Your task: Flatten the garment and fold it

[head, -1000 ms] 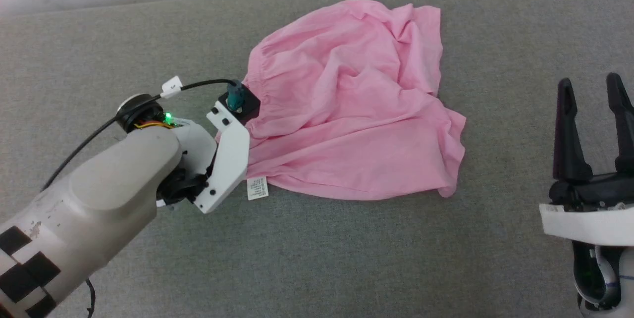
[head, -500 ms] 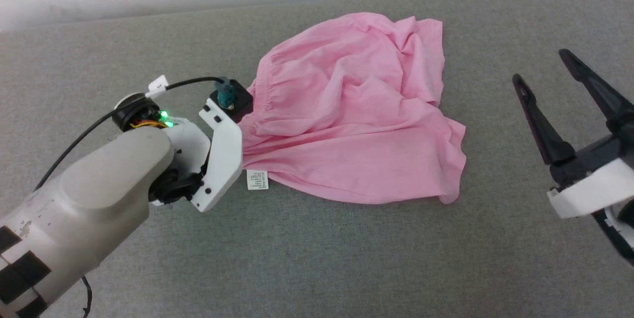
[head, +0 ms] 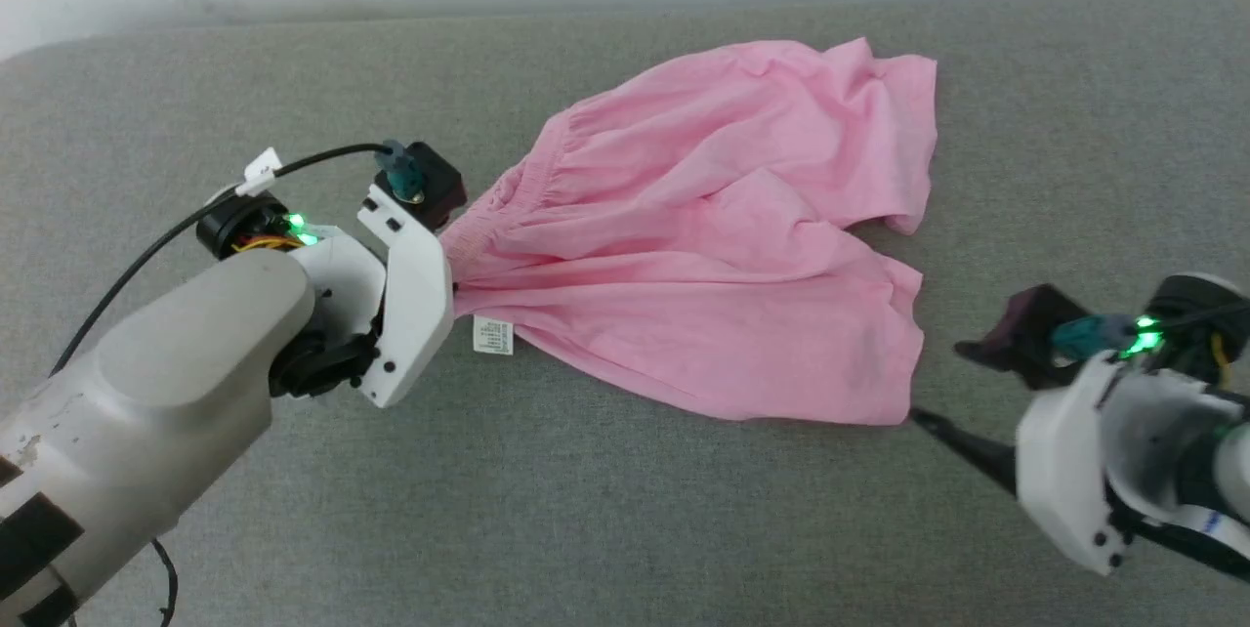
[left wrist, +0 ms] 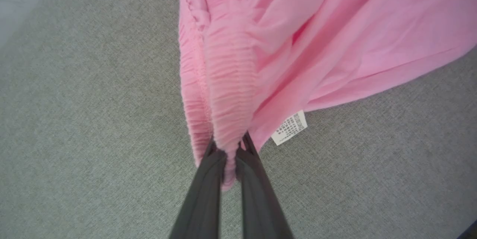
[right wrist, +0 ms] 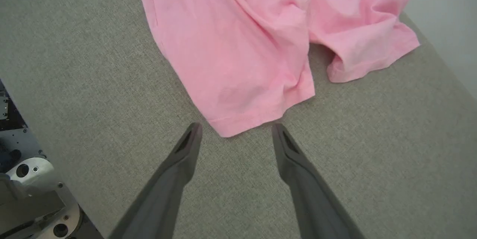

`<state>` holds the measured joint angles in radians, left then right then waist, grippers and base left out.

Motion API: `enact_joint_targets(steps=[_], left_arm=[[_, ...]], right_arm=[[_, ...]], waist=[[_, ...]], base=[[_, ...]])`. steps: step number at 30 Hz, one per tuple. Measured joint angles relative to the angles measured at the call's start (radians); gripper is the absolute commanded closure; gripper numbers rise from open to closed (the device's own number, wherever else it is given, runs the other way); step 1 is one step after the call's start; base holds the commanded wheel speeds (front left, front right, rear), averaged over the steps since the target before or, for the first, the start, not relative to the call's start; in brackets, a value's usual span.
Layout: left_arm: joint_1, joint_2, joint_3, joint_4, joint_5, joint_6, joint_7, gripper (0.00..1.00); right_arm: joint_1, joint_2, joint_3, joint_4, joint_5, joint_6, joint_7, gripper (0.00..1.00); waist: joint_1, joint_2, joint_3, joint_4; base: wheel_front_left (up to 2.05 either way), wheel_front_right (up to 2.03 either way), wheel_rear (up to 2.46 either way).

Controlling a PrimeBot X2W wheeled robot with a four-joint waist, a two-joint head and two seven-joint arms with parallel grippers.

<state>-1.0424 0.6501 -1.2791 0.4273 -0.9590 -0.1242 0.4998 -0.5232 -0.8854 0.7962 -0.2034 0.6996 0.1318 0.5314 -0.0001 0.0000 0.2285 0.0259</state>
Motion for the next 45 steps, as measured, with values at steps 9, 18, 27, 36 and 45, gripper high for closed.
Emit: enact_joint_targets(steps=[9,18,27,36,45], left_arm=[[-0.011,-0.027,0.0,0.019,0.002,0.0,-0.029,1.0],[-0.015,-0.058,-0.001,0.054,0.003,0.0,-0.076,1.0],[-0.001,-0.066,0.02,0.105,-0.031,0.0,-0.194,1.0],[0.019,-0.077,0.146,0.071,-0.107,0.003,-0.393,1.0],[-0.077,-0.085,0.298,-0.022,-0.186,0.068,-0.467,1.0]], right_arm=[[-0.184,0.127,0.219,0.23,0.032,0.0,-0.007,0.0],[-0.292,0.168,0.412,0.399,0.062,0.002,-0.078,0.53],[-0.303,0.156,0.438,0.436,0.005,0.001,-0.354,1.0],[-0.289,0.071,0.2,0.332,-0.089,0.001,-0.571,1.0],[-0.322,0.07,-0.078,0.249,-0.143,0.001,-0.552,1.0]], waist=[[0.0002,0.0,0.056,0.026],[-0.0001,0.0,0.089,0.061],[0.0004,0.0,0.044,0.062],[0.0001,0.0,-0.064,0.047],[-0.0001,0.0,-0.116,0.032]], base=[[0.0,0.0,0.0],[0.0,0.0,0.0],[0.0,0.0,0.0],[0.0,0.0,0.0],[0.0,0.0,0.0]])
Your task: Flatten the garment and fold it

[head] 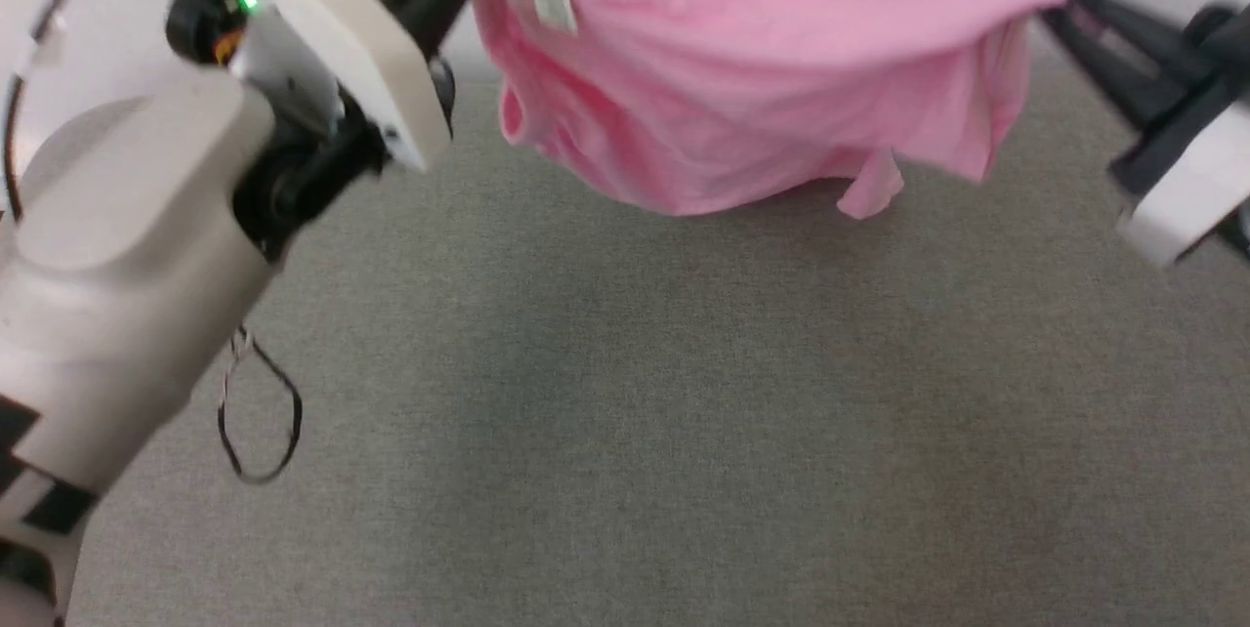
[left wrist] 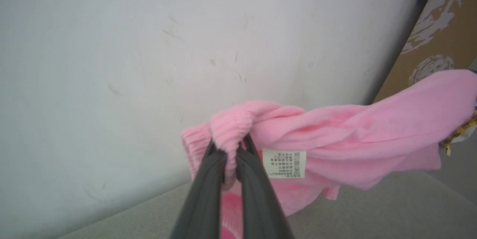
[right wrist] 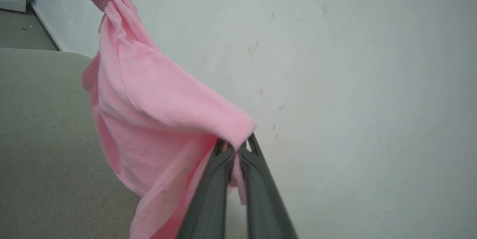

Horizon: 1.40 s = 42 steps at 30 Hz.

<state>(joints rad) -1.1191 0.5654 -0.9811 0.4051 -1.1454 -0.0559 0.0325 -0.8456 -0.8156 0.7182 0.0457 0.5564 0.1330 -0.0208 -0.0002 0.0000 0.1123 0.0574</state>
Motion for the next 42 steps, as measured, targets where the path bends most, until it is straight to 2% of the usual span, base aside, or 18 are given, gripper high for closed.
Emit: enact_joint_targets(steps=[4,7,15,22,25,30,35,42], left_arm=[[-0.079,-0.021,0.047,0.006,0.001,0.038,-0.027,1.0],[-0.139,-0.035,0.071,0.026,0.002,0.052,-0.033,1.0],[-0.34,-0.055,0.137,0.085,0.024,0.076,-0.056,1.0],[-0.461,-0.068,0.178,0.117,0.051,0.084,-0.113,1.0],[-0.471,-0.068,0.182,0.137,0.059,0.084,-0.134,1.0],[-0.415,-0.069,0.178,0.163,0.065,0.078,-0.194,1.0],[-0.204,-0.064,0.159,0.167,0.063,0.073,-0.251,1.0],[0.128,-0.049,0.154,0.087,0.047,0.081,-0.285,1.0]], right_arm=[[-0.086,0.04,-0.08,0.045,-0.021,0.0,0.01,1.0],[-0.172,0.082,-0.112,0.098,-0.048,0.0,0.018,1.0],[-0.467,0.167,-0.119,0.261,-0.131,0.0,0.014,1.0],[-0.675,0.2,-0.125,0.367,-0.18,0.0,-0.023,1.0],[-0.723,0.205,-0.093,0.399,-0.197,0.0,-0.028,1.0],[-0.693,0.219,-0.026,0.433,-0.185,0.0,-0.066,1.0],[-0.523,0.217,0.083,0.431,-0.159,0.0,-0.117,1.0],[-0.244,0.138,0.214,0.333,-0.101,0.0,-0.15,1.0]], waist=[[0.0002,0.0,0.019,-0.005],[0.0002,0.0,0.046,-0.009],[0.0004,0.0,0.162,-0.024],[0.0006,0.0,0.283,-0.033],[0.0006,0.0,0.329,-0.037],[0.0005,0.0,0.387,-0.04],[0.0005,0.0,0.389,-0.043],[0.0001,0.0,0.324,-0.041]], base=[[0.0,0.0,0.0],[0.0,0.0,0.0],[0.0,0.0,0.0],[0.0,0.0,0.0],[0.0,0.0,0.0],[0.0,0.0,0.0],[0.0,0.0,0.0],[0.0,0.0,0.0]])
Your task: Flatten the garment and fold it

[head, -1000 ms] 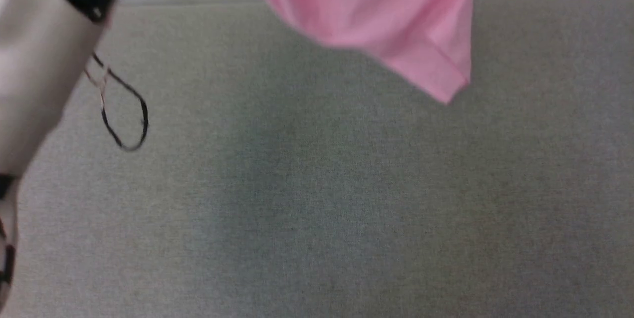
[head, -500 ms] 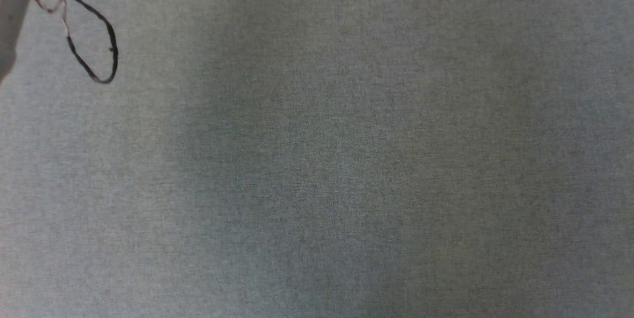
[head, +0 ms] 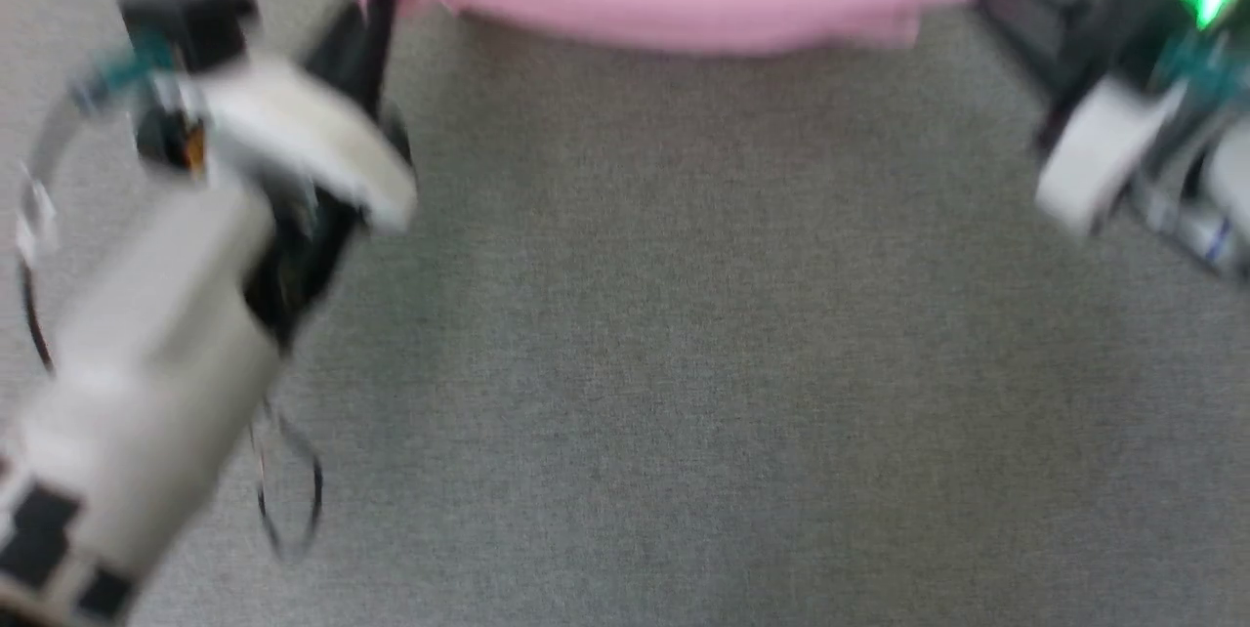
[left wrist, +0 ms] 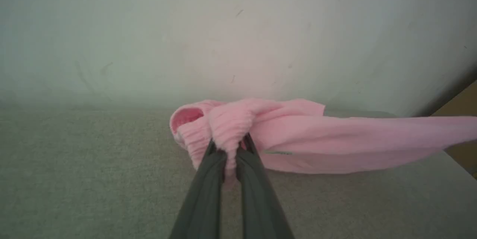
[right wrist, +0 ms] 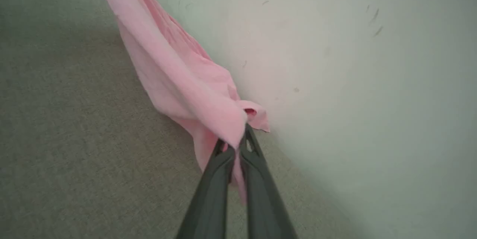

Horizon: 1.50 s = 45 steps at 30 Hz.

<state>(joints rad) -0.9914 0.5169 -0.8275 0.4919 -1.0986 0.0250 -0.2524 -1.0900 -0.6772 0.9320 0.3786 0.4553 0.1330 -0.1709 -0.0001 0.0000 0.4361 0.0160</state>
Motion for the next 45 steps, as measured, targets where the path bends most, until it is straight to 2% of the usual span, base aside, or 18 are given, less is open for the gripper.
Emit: enact_joint_targets(steps=[7,13,20,26,32,36,40,45], left_arm=[[0.343,0.047,-0.009,-0.133,0.034,0.058,-0.004,1.0],[0.536,0.093,-0.03,-0.227,0.055,0.101,-0.004,1.0],[0.753,0.148,-0.032,-0.347,0.05,0.178,-0.004,1.0],[0.856,0.179,-0.049,-0.433,0.043,0.218,-0.004,1.0],[0.838,0.164,-0.028,-0.468,0.055,0.231,-0.004,1.0],[0.766,0.133,0.007,-0.468,0.073,0.231,-0.004,1.0],[0.691,0.092,0.035,-0.439,0.099,0.217,-0.004,1.0],[0.591,0.028,0.068,-0.374,0.135,0.185,-0.004,1.0]], right_arm=[[0.267,-0.091,0.066,-0.141,0.064,0.0,0.021,1.0],[0.492,-0.168,0.089,-0.269,0.119,0.0,0.084,1.0],[0.759,-0.195,0.001,-0.381,0.156,0.0,0.136,1.0],[0.959,-0.191,-0.106,-0.442,0.149,0.0,0.159,1.0],[0.966,-0.161,-0.247,-0.474,0.091,0.0,0.184,1.0],[0.902,-0.14,-0.304,-0.496,0.067,0.0,0.236,1.0],[0.786,-0.141,-0.319,-0.493,0.064,0.0,0.278,1.0],[0.574,-0.155,-0.257,-0.436,0.071,0.0,0.338,1.0]], waist=[[-0.0002,0.0,-0.093,-0.002],[-0.0003,0.0,-0.182,0.0],[-0.0003,0.0,-0.276,0.004],[-0.0002,0.0,-0.333,0.02],[0.0,0.0,-0.342,0.043],[0.0003,0.0,-0.321,0.053],[0.0003,0.0,-0.286,0.068],[0.0003,0.0,-0.224,0.091]], base=[[0.0,0.0,0.0],[0.0,0.0,0.0],[0.0,0.0,0.0],[0.0,0.0,0.0],[0.0,0.0,0.0],[0.0,0.0,0.0],[0.0,0.0,0.0],[0.0,0.0,0.0]])
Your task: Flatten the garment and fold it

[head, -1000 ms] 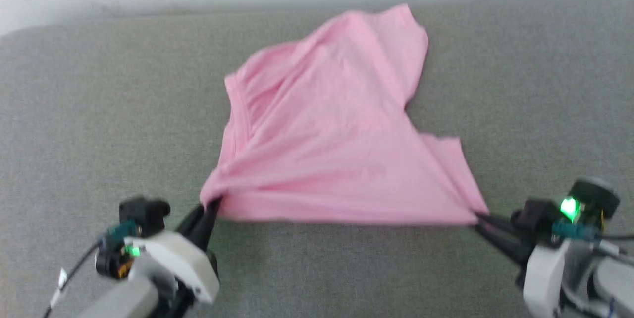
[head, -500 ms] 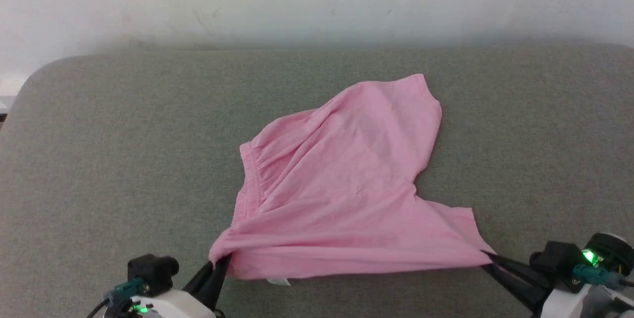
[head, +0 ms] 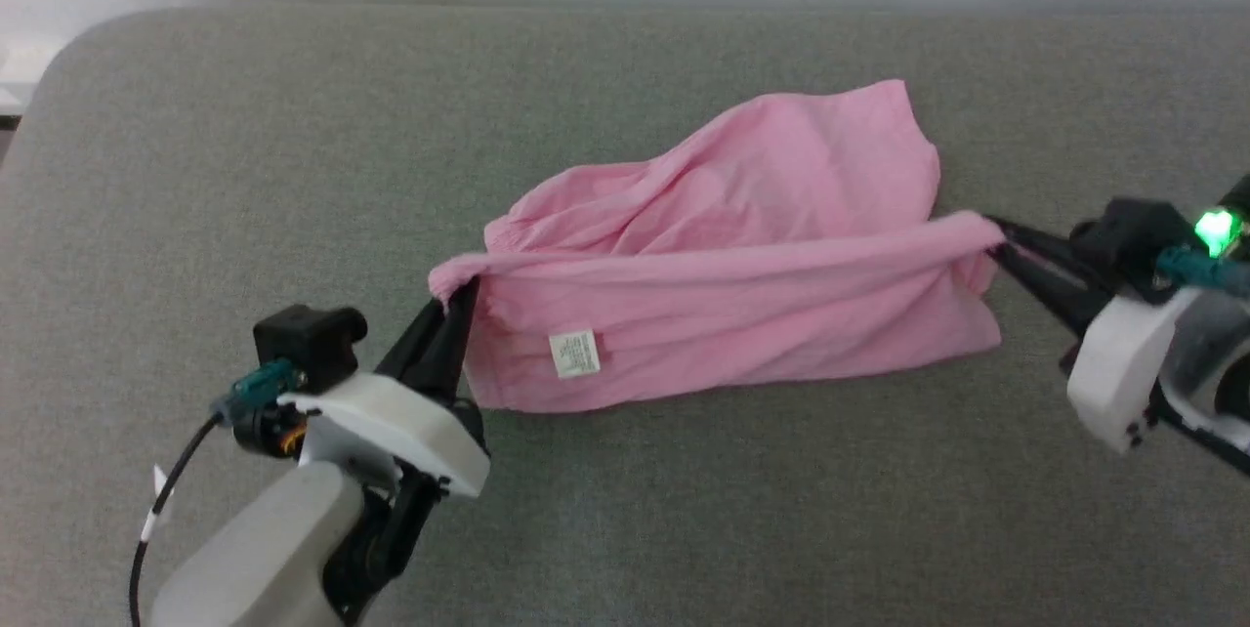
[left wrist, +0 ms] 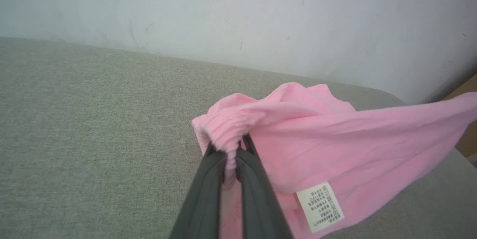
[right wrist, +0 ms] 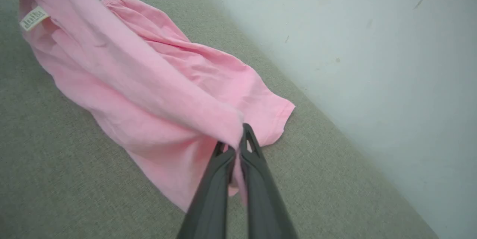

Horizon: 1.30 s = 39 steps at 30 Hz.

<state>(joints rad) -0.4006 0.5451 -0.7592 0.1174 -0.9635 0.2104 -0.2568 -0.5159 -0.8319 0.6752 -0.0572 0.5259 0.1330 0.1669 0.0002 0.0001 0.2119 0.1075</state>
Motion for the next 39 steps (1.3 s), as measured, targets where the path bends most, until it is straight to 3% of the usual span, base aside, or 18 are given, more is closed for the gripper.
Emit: enact_joint_targets(steps=[6,13,20,27,28,29,30,31,35,39], left_arm=[[-0.106,-0.081,0.053,0.059,0.078,-0.018,0.0,1.0],[-0.167,-0.153,0.119,0.117,0.147,-0.044,0.0,1.0],[-0.215,-0.21,0.157,0.174,0.213,-0.062,0.0,1.0],[-0.224,-0.251,0.171,0.223,0.256,-0.089,0.0,1.0],[-0.224,-0.254,0.174,0.225,0.269,-0.093,0.0,1.0],[-0.224,-0.257,0.179,0.225,0.281,-0.095,0.0,0.96],[-0.223,-0.26,0.185,0.225,0.287,-0.096,0.0,0.26],[-0.22,-0.262,0.19,0.223,0.294,-0.097,0.0,0.0],[-0.192,-0.262,0.243,0.179,0.35,-0.094,0.0,0.0],[-0.129,-0.261,0.304,0.095,0.436,-0.058,0.0,0.0]], right_arm=[[-0.287,0.016,0.114,0.155,0.022,0.0,0.054,1.0],[-0.549,0.098,0.272,0.391,0.024,0.0,0.071,1.0],[-0.707,0.174,0.382,0.604,0.054,0.0,0.072,1.0],[-0.775,0.188,0.497,0.694,0.142,-0.002,0.086,1.0],[-0.775,0.188,0.504,0.698,0.16,-0.002,0.077,0.92],[-0.776,0.186,0.514,0.702,0.174,-0.002,0.066,0.61],[-0.777,0.183,0.526,0.703,0.181,-0.002,0.056,0.0],[-0.777,0.178,0.534,0.702,0.19,-0.002,0.046,0.0],[-0.782,0.15,0.563,0.662,0.242,-0.001,0.026,0.0],[-0.809,0.088,0.571,0.582,0.298,-0.001,0.043,0.0]], waist=[[0.0001,0.0,0.088,0.033],[0.0001,0.0,0.196,0.072],[0.0,-0.0001,0.291,0.106],[-0.0002,-0.0001,0.339,0.137],[-0.0001,-0.0001,0.337,0.139],[-0.0001,-0.0001,0.334,0.14],[-0.0002,0.0,0.329,0.14],[-0.0002,-0.0001,0.323,0.14],[-0.0001,-0.0001,0.288,0.134],[-0.0003,0.0,0.239,0.124]], base=[[0.0,0.0,0.0],[0.0,0.0,0.0],[0.0,0.0,0.0],[0.0,0.0,0.0],[0.0,0.0,0.0],[0.0,0.0,0.0],[0.0,0.0,0.0],[0.0,0.0,0.0],[0.0,0.0,0.0],[0.0,0.0,0.0]])
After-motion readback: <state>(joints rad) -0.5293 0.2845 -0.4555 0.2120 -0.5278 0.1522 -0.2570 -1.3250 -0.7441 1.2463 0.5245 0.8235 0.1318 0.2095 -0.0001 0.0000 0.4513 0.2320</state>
